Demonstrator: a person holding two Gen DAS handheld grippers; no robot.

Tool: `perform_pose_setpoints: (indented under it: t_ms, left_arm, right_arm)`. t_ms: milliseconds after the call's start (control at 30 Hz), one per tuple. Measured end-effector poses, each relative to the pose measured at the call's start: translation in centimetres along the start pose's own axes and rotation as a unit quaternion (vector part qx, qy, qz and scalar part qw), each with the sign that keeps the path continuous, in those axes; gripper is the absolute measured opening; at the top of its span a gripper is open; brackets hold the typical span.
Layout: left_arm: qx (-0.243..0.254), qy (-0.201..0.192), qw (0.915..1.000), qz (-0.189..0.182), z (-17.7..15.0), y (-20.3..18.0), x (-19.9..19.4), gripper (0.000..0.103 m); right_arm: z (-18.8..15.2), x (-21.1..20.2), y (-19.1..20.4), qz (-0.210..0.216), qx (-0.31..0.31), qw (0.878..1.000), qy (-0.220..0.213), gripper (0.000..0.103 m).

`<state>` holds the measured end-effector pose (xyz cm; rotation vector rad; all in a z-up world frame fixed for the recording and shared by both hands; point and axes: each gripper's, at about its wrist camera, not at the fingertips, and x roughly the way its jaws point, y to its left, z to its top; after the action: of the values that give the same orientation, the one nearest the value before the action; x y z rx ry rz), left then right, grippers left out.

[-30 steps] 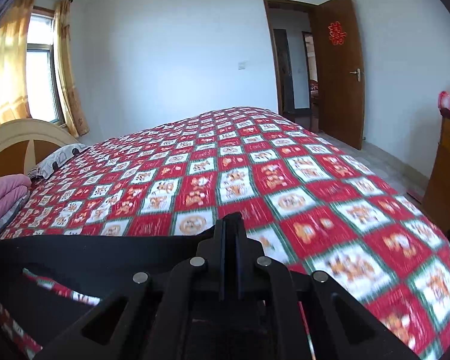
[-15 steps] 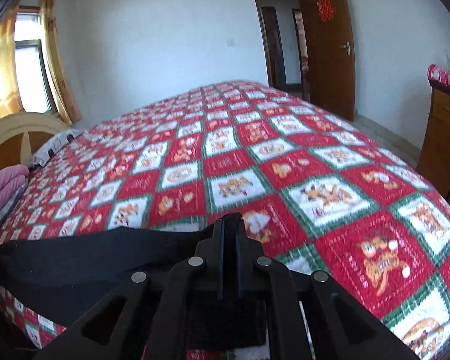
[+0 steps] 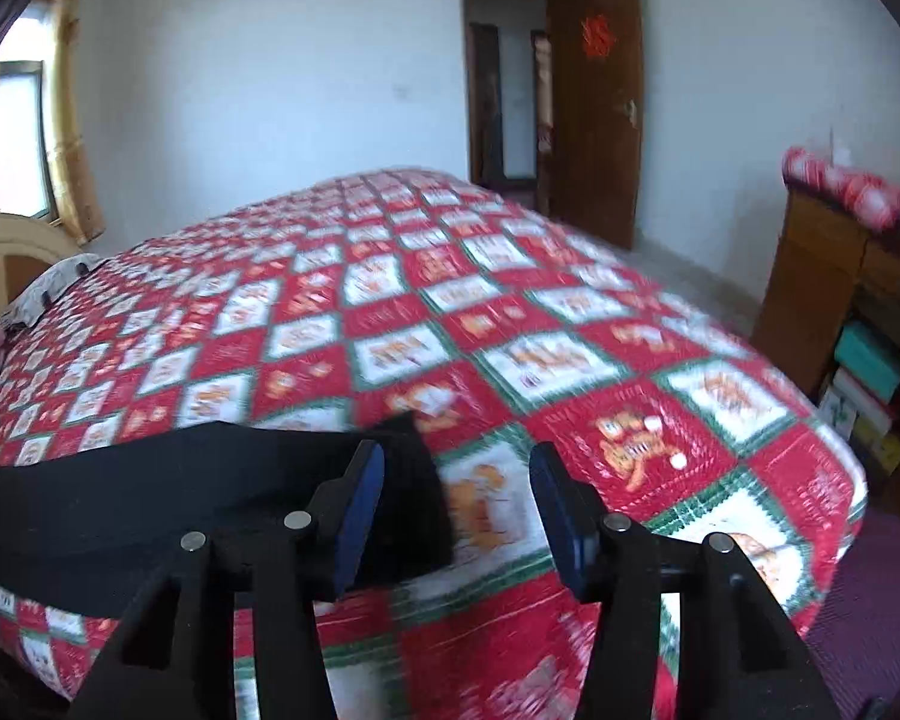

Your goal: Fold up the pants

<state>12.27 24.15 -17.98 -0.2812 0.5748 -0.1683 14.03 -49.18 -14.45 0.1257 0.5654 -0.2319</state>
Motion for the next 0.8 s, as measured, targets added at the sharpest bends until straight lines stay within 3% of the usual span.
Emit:
perform_pose_setpoints:
  t_ms: [33,133,267,367,467,633,800]
  left_arm:
    - [0.006,0.000,1.0000,0.007,0.0,-0.1,-0.1,0.055]
    - [0.017,0.003,0.9998,0.007,-0.3,-0.3,-0.6,0.055]
    - [0.044,0.007,0.9989,0.011,-0.9,-1.2,-1.0,0.055]
    - [0.060,0.017,0.9980,0.014,-1.0,-1.8,-0.4,0.055]
    - [0.066,0.032,0.9972,0.013,-1.2,-2.2,0.2,0.043]
    - [0.078,0.028,0.9965,0.012,-1.5,-2.5,0.0,0.026]
    - [0.095,0.018,0.9952,0.018,-0.9,-3.3,-0.3,0.019]
  right_arm:
    - [0.1,-0.8,1.1,0.007,-0.016,1.000,-0.007,0.052]
    - [0.2,-2.7,6.9,0.056,-0.097,0.994,-0.012,0.052]
    - [-1.6,-3.5,16.5,0.123,-0.222,0.967,-0.008,0.052]
    - [-3.2,-3.1,21.5,0.179,-0.257,0.950,0.005,0.052]
    - [-5.2,-2.0,26.5,0.216,-0.280,0.935,0.019,0.052]
    - [-8.0,-0.5,32.2,0.238,-0.323,0.915,0.038,0.052]
    - [-9.8,1.0,35.7,0.238,-0.370,0.896,0.048,0.052]
